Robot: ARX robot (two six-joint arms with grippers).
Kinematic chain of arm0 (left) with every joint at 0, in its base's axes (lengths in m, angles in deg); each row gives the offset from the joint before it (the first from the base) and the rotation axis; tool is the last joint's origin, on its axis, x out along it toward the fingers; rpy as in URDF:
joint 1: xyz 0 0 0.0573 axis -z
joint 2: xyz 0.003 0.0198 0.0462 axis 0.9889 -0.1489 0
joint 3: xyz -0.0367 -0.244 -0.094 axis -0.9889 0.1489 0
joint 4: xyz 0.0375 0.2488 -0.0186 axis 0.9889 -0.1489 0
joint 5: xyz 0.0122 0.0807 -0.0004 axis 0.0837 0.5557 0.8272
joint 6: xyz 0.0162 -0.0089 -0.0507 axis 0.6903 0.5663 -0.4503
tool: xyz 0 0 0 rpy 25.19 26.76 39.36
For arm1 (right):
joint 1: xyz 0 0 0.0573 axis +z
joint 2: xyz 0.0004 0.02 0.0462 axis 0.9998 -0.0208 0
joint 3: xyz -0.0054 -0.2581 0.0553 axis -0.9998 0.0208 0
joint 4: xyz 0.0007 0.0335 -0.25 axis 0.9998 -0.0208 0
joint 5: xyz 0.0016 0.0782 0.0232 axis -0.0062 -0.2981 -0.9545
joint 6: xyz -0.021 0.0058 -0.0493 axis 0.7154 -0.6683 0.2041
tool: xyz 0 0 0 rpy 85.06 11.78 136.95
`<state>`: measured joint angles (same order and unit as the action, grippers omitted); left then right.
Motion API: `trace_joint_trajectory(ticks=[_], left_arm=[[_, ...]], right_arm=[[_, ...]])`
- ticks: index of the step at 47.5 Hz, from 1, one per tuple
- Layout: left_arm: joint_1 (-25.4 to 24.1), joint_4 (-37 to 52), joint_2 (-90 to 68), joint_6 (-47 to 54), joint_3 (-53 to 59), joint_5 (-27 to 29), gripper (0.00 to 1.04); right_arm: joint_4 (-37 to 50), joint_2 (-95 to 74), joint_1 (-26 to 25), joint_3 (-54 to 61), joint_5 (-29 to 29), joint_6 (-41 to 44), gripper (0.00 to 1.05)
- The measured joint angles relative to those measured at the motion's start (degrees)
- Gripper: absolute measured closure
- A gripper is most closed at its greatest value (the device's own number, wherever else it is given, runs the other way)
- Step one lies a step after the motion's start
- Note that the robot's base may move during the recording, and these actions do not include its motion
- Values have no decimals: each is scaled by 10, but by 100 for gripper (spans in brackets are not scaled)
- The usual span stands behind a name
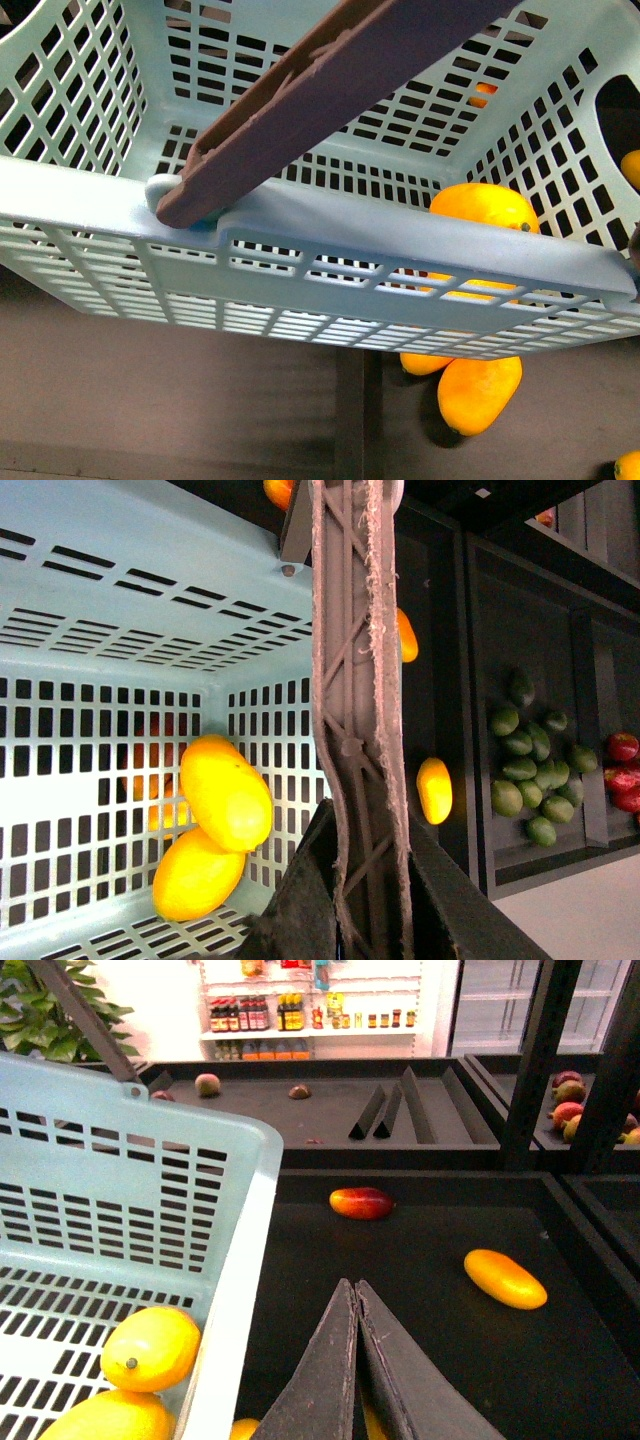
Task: Pick lemon and mango into basket
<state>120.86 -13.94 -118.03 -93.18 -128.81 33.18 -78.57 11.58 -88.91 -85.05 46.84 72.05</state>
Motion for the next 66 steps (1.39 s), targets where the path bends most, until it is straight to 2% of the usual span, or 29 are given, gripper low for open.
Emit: trace_joint_trajectory(ticks=[10,12,19,36,46,48,49,51,53,56,61,66], left_arm=[[0,0,0,-1,0,-1,97],[0,0,0,0,0,0,97],[0,0,0,0,0,1,97],[0,0,0,0,0,1,97],[0,2,0,-2,0,5,97],[11,85,8,-36,38,85,97],[18,154,12,-78,69,152,97],[25,231,13,-115,102,225,97],[28,287,13,-148,128,277,98],[22,328,13,-181,148,322,98],[-1,357,13,-231,162,329,98],[-27,389,9,-292,184,311,98]], right_arm=[[-1,1,0,0,0,0,103],[-1,1,0,0,0,0,98],[-1,1,0,0,0,0,65],[-1,1,0,0,0,0,8],[-1,1,0,0,0,0,9],[-1,1,0,0,0,0,9],[-1,2,0,0,0,0,9],[-1,1,0,0,0,0,9],[-1,2,0,0,-1,0,9],[-1,2,0,0,0,0,9],[-1,2,0,0,0,0,9],[-1,2,0,0,0,0,9]])
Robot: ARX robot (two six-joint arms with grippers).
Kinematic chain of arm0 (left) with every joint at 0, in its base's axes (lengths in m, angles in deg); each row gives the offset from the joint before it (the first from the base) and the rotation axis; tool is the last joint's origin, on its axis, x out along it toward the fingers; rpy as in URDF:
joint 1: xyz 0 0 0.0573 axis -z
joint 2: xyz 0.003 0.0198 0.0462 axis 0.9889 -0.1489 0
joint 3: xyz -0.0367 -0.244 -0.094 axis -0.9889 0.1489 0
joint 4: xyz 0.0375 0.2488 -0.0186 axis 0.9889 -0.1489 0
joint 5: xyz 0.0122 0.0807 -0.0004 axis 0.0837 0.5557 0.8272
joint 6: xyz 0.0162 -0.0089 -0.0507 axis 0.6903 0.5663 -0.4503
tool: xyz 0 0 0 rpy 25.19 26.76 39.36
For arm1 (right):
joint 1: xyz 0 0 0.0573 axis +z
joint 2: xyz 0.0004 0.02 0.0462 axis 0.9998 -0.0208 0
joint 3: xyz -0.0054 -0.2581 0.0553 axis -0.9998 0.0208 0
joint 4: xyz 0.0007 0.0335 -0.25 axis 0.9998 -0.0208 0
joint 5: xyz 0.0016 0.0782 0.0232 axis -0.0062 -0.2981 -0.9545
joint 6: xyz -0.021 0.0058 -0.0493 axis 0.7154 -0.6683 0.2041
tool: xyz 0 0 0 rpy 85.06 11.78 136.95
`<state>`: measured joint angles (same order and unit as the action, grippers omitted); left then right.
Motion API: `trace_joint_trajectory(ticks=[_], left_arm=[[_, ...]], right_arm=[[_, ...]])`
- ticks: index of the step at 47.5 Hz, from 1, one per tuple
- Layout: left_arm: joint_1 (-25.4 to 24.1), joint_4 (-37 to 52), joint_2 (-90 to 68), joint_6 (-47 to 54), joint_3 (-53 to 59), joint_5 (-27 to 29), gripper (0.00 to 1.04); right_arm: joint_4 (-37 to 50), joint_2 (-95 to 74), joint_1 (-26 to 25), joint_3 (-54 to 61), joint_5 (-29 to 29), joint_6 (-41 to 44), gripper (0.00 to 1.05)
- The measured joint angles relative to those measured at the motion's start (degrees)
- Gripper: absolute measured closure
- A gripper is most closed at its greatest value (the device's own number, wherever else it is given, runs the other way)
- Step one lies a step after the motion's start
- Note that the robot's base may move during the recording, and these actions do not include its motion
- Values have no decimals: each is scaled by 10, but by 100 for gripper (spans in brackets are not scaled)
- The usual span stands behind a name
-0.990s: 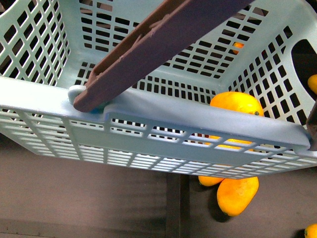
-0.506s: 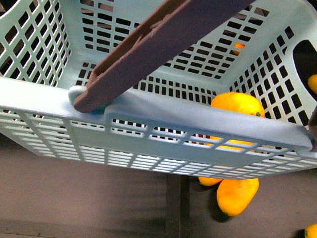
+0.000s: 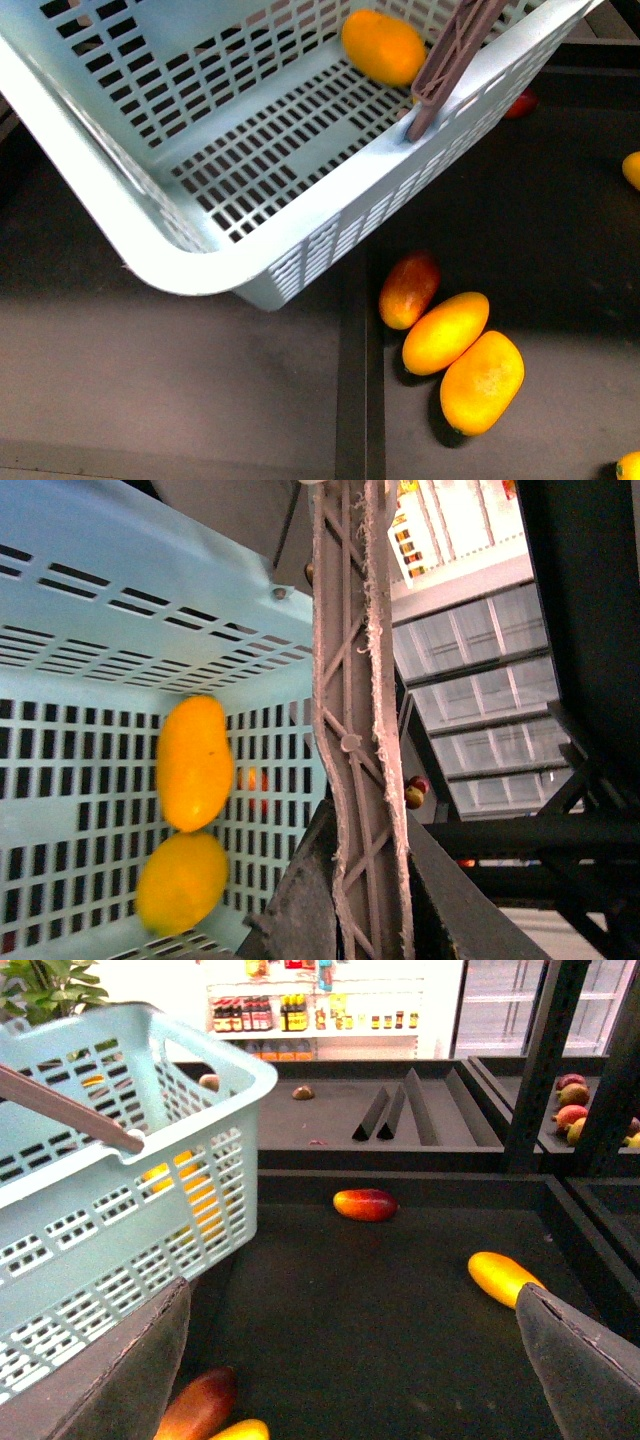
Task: Pick lemon and mango into basket
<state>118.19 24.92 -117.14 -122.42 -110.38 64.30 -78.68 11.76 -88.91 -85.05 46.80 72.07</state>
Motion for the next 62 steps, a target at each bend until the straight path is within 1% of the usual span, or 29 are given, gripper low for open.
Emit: trace_joint_trajectory(ticks=[6,8,12,18,21,24,33,38,48,49,51,57,59,62], left_arm=[[-46,7,-48,-57,5,-14,98],[-69,6,-79,-73,2,-18,98],[-113,-7,-141,-91,-34,-20,98],[-173,-68,-211,-135,-130,40,98],[-189,-82,-232,-142,-164,53,98],[-206,-89,-258,-145,-199,51,98],[-219,-111,-304,-159,-224,40,98],[-216,-117,-322,-178,-222,56,98],[-210,-102,-316,-197,-198,60,98],[-208,-102,-313,-200,-192,61,96],[-204,-111,-307,-207,-185,61,87],[-191,-144,-273,-244,-147,84,56],[-191,-164,-257,-258,-134,85,47],[-192,-199,-214,-292,-98,106,32]], right_arm=[[0,0,0,0,0,0,9],[0,0,0,0,0,0,9],[0,0,0,0,0,0,9],[0,0,0,0,0,0,9],[0,0,0,0,0,0,9],[0,0,0,0,0,0,9],[0,0,0,0,0,0,9],[0,0,0,0,0,0,9],[0,0,0,0,0,0,9],[0,0,0,0,0,0,9],[0,0,0,0,0,0,9],[0,0,0,0,0,0,9],[0,0,0,0,0,0,9],[0,0,0,0,0,0,9]])
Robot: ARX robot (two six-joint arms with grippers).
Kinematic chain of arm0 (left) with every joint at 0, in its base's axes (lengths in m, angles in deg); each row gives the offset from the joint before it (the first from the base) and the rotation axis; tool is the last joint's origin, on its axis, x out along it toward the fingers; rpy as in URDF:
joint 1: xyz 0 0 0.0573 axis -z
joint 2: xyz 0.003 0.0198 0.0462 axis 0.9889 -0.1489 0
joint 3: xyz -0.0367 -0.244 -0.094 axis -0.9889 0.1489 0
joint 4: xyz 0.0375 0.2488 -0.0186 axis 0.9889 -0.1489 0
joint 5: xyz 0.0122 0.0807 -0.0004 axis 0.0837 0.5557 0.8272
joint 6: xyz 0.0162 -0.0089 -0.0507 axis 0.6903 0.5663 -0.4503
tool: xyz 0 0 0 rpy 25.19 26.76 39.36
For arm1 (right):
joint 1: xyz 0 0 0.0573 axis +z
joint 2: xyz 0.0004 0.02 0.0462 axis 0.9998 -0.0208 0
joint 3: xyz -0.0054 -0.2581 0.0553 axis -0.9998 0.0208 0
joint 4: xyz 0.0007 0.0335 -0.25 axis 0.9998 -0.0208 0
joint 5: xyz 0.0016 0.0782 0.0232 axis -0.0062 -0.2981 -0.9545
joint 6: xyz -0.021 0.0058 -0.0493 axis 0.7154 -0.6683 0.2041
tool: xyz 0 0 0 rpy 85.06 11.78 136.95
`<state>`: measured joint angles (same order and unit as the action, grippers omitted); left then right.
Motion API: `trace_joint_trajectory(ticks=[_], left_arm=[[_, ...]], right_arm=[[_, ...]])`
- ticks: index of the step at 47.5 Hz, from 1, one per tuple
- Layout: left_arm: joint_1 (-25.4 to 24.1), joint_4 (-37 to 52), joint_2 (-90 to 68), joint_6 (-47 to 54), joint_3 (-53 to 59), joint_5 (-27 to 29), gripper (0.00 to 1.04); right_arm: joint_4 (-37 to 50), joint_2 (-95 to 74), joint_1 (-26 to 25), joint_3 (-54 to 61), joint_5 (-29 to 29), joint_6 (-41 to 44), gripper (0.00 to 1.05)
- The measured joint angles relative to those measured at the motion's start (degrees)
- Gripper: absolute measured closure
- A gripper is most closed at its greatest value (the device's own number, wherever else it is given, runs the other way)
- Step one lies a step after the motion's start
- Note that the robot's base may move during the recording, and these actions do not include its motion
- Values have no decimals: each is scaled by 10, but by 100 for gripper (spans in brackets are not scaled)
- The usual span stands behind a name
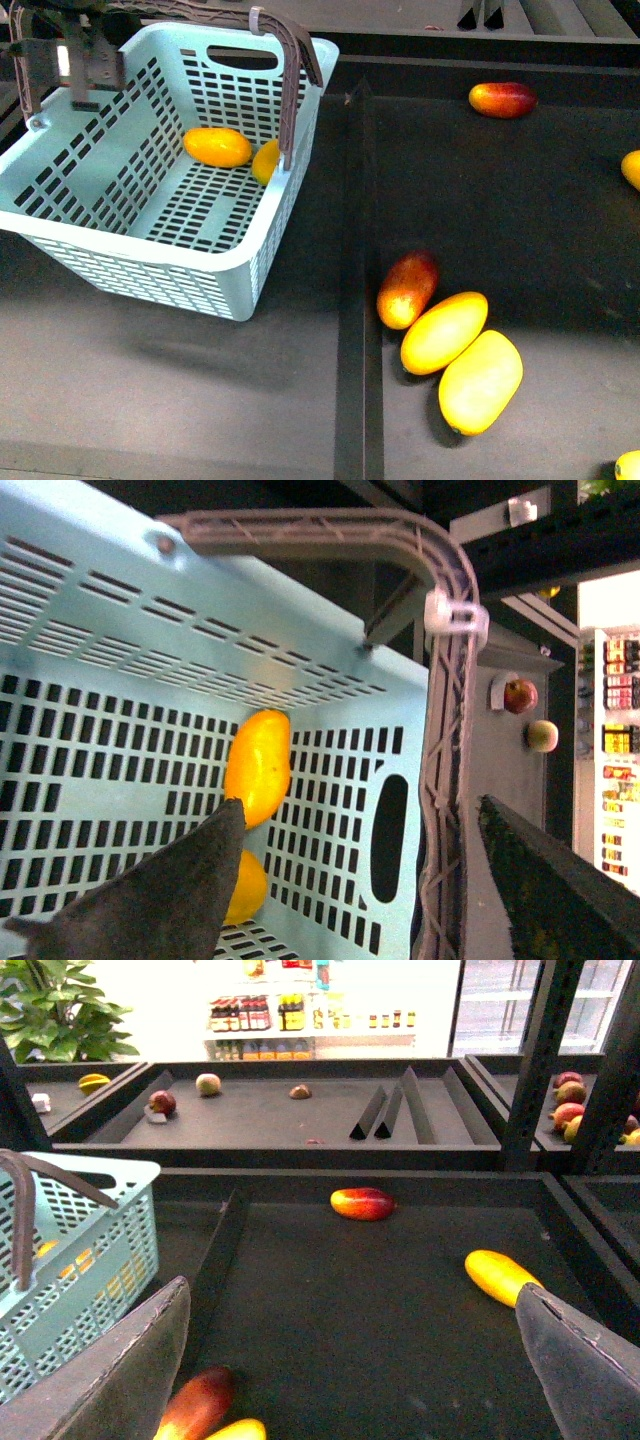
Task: Pick lemon and mango into basket
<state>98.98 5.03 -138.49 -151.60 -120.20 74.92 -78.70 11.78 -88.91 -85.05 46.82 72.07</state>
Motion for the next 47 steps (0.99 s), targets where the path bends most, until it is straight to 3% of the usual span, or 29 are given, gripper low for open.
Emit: trace_joint_trajectory(ticks=[6,11,14,18,19,21,24,27,30,37,47], left_arm=[[-3,-120,94,-4,46,9,6],[-2,-177,138,-3,65,6,7],[-2,-164,153,21,73,-7,8],[-21,93,199,214,200,-158,21],[-23,127,203,263,218,-172,23],[-33,288,223,412,309,-230,32],[-43,446,240,587,388,-256,41],[-61,627,285,807,475,-274,57],[-77,675,334,934,521,-281,71],[-95,682,393,1014,610,-308,101],[-123,670,495,1032,693,-332,102]], right_arm=[[0,0,0,0,0,0,9],[0,0,0,0,0,0,9],[0,0,0,0,0,0,9],[0,0,0,0,0,0,9],[0,0,0,0,1,0,9],[0,0,0,0,0,0,9],[0,0,0,0,0,0,9],[0,0,0,0,0,0,9],[0,0,0,0,0,0,9],[0,0,0,0,0,0,9],[0,0,0,0,0,0,9]])
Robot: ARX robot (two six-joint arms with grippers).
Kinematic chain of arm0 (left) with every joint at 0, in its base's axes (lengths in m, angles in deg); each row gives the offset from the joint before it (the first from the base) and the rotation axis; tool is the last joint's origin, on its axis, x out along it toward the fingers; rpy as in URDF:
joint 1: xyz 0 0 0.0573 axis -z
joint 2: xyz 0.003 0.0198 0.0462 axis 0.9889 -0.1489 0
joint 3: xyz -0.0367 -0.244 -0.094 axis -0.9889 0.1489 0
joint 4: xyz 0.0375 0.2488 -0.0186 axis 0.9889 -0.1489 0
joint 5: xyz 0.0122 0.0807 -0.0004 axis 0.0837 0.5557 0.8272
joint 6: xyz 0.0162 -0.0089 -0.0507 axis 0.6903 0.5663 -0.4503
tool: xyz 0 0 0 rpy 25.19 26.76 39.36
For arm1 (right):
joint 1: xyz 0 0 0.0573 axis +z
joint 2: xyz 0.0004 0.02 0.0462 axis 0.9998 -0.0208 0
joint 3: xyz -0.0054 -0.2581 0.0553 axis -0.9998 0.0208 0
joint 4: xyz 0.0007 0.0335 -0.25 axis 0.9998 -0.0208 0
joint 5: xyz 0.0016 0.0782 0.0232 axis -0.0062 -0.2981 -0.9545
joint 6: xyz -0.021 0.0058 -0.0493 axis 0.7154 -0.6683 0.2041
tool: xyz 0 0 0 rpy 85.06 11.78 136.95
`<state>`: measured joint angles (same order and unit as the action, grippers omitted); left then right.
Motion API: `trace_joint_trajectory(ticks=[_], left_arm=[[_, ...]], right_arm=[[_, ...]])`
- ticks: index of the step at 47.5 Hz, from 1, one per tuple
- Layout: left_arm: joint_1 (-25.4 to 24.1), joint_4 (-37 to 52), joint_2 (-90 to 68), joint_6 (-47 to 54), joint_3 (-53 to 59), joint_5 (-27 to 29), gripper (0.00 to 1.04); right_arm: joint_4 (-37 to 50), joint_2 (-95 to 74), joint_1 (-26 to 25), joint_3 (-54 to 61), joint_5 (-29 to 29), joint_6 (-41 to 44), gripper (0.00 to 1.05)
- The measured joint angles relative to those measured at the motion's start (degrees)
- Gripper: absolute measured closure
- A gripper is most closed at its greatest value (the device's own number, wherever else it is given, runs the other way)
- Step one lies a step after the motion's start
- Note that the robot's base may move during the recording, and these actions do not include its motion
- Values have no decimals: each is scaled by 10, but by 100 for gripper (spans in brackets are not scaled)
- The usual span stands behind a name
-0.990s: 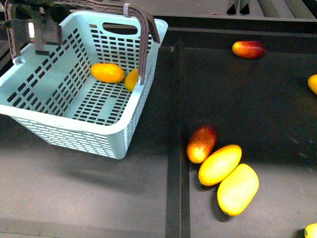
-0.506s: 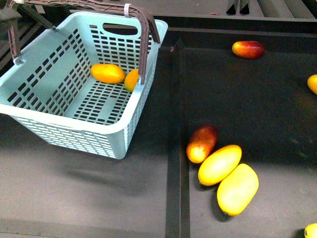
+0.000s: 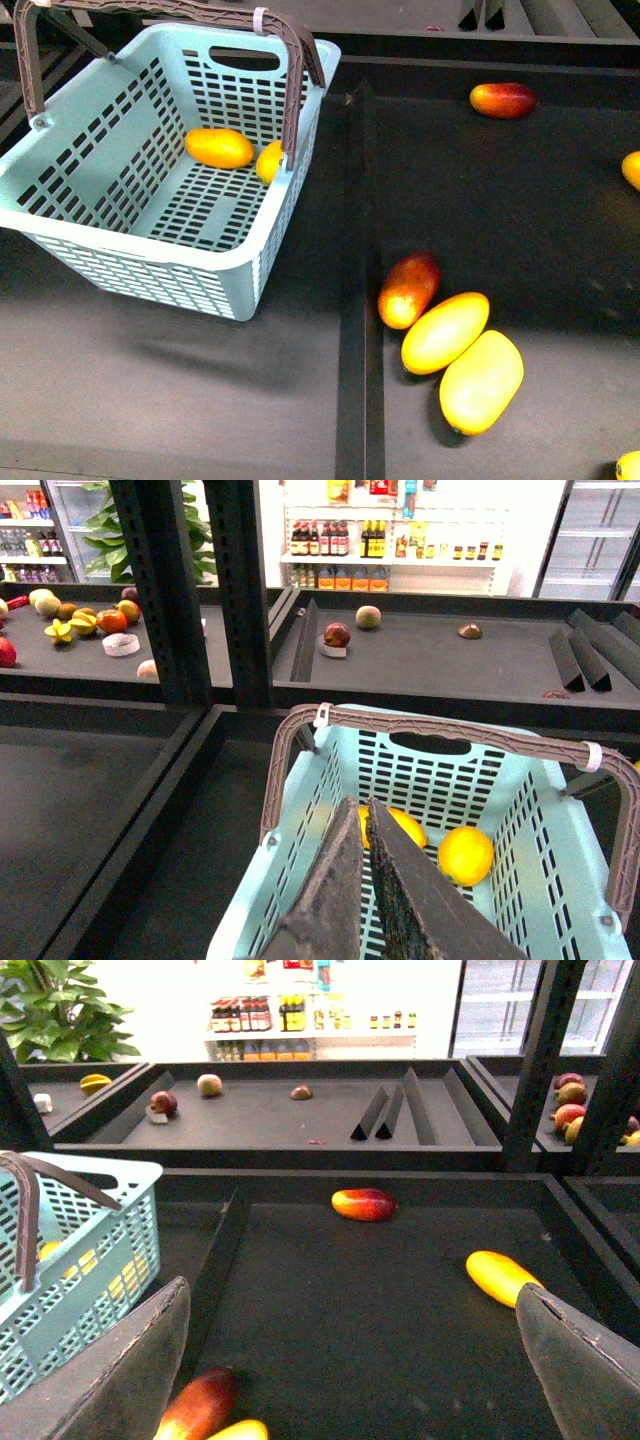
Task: Pick lemon and mango into basket
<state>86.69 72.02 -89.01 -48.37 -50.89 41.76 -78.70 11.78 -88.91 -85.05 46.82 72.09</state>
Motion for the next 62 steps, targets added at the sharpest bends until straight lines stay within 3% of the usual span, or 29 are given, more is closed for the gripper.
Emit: trace_joint_trajectory(ticks=[13,62], left_arm=[[-50,-9,80,3,71,-45,102],[-51,-400,524,4,112,-50,102]], right_arm=[[0,0,0,0,0,0,9],[0,0,0,0,0,0,9]])
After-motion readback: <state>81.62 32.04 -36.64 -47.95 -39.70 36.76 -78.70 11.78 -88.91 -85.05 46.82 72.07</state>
